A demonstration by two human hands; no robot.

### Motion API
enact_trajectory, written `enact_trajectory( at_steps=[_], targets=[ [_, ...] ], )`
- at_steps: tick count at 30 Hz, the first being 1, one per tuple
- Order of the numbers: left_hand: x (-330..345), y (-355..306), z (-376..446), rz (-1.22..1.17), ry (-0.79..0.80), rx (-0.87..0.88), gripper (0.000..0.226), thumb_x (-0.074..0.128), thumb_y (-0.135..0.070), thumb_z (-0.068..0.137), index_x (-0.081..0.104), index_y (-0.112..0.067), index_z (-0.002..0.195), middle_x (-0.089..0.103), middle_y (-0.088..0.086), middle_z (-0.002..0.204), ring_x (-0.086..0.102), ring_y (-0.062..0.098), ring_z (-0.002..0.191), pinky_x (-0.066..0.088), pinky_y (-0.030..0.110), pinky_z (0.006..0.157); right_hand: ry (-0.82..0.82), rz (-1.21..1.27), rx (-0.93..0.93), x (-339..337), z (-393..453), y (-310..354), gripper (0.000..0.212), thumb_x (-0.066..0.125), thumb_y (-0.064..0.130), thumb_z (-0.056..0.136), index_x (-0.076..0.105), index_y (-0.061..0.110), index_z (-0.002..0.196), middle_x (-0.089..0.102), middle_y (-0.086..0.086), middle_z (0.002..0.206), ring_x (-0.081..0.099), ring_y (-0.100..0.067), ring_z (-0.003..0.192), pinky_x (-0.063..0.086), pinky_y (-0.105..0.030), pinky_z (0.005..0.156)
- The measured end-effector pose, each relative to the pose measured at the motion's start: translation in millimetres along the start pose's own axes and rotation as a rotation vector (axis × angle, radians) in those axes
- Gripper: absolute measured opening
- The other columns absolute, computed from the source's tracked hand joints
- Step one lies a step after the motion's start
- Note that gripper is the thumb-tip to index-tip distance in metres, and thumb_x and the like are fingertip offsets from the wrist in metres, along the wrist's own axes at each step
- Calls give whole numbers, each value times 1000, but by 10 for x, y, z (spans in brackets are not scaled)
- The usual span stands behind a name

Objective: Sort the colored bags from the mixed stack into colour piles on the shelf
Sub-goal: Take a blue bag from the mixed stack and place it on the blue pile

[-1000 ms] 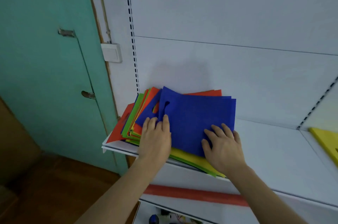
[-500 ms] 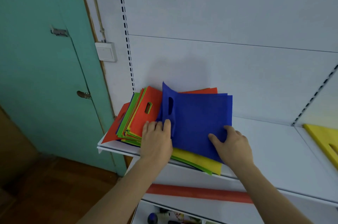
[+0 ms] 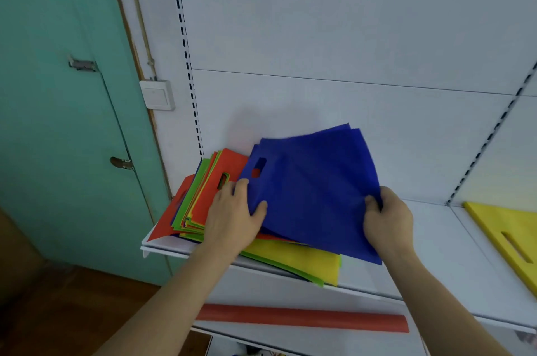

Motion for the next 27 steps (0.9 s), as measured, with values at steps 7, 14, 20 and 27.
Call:
enact_trajectory(
  at_steps=[7,14,20,27],
  targets=[
    [58,78,514,-728,59,-263,42,68,-46,97,55,-36,136,71,-9,128,69,17,116,56,51,99,-123,275,-110,-457,-39,-18,15,56,25,105,53,37,95,64,14,83,59,-8,72,41,-34,61],
    [29,-144,530,-839,-132,-140,15,63,-45,101,65,-42,116,75,-17,107,72,6,100,56,32,80,-109,311,-84,-467,-39,-99,27,58,26,104,46,41,123,65,21,105,64,-1,90,48,-28,66],
    [69,-110,358,-662,-129,-113,17,53,-27,108,63,-38,101,70,-21,93,64,2,86,47,36,69,-100,217,-30,-420,-162,-272,32,53,20,102,49,41,126,68,21,99,63,-1,85,47,-29,66],
    [14,-580,381,-795,-179,-26,35,62,-19,103,58,-47,123,70,-33,105,65,-8,100,50,20,81,-406,261,-50,-1032,-476,-264,38,64,23,99,45,54,113,67,26,108,67,0,95,54,-31,74]
  ],
)
Point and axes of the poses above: each hand's wrist, its own z-axis towards the middle knuckle, its own x-axis out of the palm, y = z × x, the point moved 6 cm from there along z, towards the middle knuckle
